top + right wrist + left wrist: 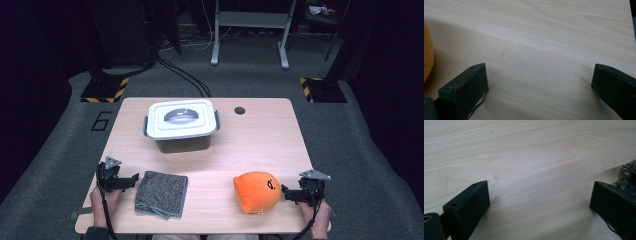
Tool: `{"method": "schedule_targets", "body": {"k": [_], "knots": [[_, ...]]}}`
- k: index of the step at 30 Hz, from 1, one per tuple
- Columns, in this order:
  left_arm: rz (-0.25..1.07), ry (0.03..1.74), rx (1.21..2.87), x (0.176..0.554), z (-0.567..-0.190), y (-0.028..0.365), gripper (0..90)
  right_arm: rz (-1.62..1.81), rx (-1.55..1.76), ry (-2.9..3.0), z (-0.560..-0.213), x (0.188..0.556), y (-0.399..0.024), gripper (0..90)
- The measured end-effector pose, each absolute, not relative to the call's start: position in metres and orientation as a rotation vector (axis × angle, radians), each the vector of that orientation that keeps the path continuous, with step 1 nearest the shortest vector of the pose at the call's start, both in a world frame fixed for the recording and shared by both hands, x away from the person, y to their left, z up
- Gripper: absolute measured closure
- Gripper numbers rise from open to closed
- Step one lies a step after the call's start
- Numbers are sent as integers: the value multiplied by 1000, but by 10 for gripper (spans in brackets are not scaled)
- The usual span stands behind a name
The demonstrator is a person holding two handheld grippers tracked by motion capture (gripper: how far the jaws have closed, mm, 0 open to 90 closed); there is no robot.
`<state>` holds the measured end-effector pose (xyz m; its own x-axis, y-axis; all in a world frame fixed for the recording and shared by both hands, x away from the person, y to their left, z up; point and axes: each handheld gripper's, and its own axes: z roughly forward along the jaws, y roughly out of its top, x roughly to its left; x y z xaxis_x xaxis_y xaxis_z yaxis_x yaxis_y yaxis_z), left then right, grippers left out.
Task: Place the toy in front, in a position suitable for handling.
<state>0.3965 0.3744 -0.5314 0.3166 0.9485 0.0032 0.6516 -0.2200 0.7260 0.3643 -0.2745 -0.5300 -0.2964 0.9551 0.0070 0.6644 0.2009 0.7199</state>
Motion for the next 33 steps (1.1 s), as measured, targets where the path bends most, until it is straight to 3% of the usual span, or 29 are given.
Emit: {"method": "schedule_targets", "body": {"k": [33], "knots": [[613, 1420, 1958, 396, -531, 375, 25, 860, 1508, 2051, -529, 366, -274, 7]]}}
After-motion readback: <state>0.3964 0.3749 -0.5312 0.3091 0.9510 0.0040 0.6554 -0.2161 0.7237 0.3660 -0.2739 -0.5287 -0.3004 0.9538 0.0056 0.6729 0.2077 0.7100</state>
